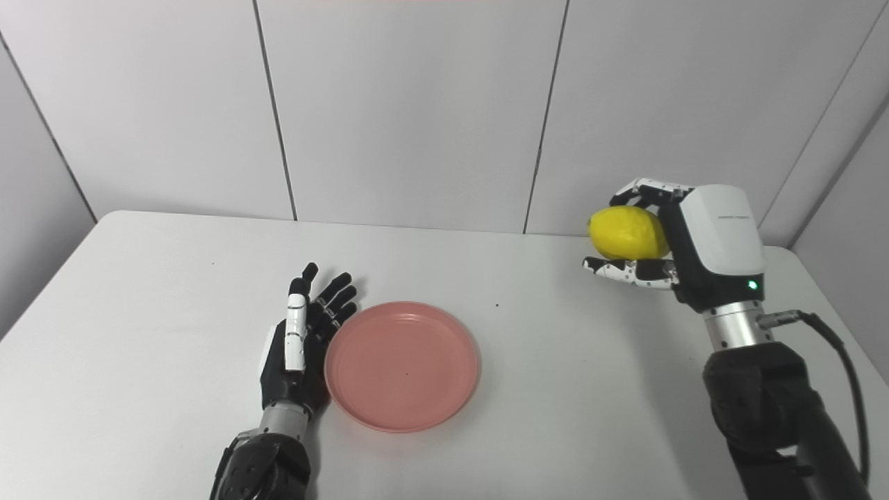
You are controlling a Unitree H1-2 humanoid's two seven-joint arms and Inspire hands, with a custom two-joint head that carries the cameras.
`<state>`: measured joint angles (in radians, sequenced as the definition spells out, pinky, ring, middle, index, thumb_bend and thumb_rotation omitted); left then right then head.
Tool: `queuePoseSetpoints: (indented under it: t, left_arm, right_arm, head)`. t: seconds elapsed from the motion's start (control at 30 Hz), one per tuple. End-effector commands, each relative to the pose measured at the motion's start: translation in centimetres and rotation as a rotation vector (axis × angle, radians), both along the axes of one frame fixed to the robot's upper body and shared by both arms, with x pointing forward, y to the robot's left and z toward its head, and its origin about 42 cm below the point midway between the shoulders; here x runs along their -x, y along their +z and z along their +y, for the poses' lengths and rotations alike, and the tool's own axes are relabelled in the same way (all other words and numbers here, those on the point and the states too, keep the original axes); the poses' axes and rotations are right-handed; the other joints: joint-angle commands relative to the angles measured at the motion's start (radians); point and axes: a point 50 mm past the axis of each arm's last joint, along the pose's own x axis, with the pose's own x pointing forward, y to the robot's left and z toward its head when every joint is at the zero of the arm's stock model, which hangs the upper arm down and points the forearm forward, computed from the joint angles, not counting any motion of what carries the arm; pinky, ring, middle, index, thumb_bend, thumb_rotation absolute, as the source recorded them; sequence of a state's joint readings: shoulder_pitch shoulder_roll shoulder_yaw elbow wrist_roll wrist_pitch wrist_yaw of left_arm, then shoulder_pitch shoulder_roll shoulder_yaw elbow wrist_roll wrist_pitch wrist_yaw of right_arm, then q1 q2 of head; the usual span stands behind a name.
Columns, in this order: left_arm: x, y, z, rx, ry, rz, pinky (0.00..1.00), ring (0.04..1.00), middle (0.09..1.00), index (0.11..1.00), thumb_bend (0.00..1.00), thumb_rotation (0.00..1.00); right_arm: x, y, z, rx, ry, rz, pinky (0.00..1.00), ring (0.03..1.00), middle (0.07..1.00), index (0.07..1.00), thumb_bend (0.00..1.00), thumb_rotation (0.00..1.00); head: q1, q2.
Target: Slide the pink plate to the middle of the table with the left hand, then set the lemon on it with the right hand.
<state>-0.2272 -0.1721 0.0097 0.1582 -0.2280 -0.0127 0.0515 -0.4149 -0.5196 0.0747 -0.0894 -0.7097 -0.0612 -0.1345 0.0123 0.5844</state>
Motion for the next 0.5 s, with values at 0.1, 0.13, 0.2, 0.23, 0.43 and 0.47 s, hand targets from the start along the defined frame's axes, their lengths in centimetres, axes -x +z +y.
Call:
queuePoseSetpoints:
  t: [0.1, 0.13, 0.2, 0.23, 0.43, 0.47]
  left_arm:
    - [0.5, -0.9, -3.0, 0.037, 0.002, 0.069, 0.84, 0.826, 0.811, 0.964, 0.58, 0.94]
    - [0.5, -0.9, -3.0, 0.037, 0.003, 0.069, 0.83, 0.822, 0.805, 0.962, 0.58, 0.94]
    - [0.5, -1.0, -3.0, 0.038, 0.005, 0.067, 0.83, 0.821, 0.803, 0.961, 0.57, 0.94]
    - [0.4, -1.0, -3.0, 0.038, 0.006, 0.066, 0.82, 0.819, 0.802, 0.960, 0.58, 0.94]
    - [0.5, -0.9, -2.8, 0.045, 0.003, 0.066, 0.84, 0.825, 0.805, 0.962, 0.58, 0.93]
    - [0.5, -0.9, -2.7, 0.044, 0.002, 0.066, 0.84, 0.826, 0.806, 0.963, 0.58, 0.93]
  right_arm:
    - [-0.6, 3.7, 2.1, 0.013, 0.089, -0.111, 0.17, 0.223, 0.318, 0.481, 0.51, 0.16]
    - [-0.5, 3.9, 2.9, 0.018, 0.106, -0.111, 0.17, 0.221, 0.317, 0.481, 0.51, 0.16]
    - [-0.5, 4.1, 4.1, 0.025, 0.134, -0.107, 0.16, 0.218, 0.314, 0.481, 0.51, 0.15]
    - [-0.4, 4.1, 4.6, 0.027, 0.143, -0.104, 0.16, 0.217, 0.313, 0.480, 0.51, 0.15]
    - [-0.4, 4.3, 8.1, 0.019, 0.214, -0.067, 0.17, 0.233, 0.330, 0.480, 0.51, 0.15]
    - [-0.5, 4.3, 8.7, 0.017, 0.230, -0.071, 0.17, 0.233, 0.330, 0.480, 0.51, 0.15]
  head:
    - [0.009, -0.005]
    - [0.009, -0.005]
    - [0.006, -0.007]
    - [0.006, -0.007]
    - [-0.006, -0.006]
    - [-0.008, -0.005]
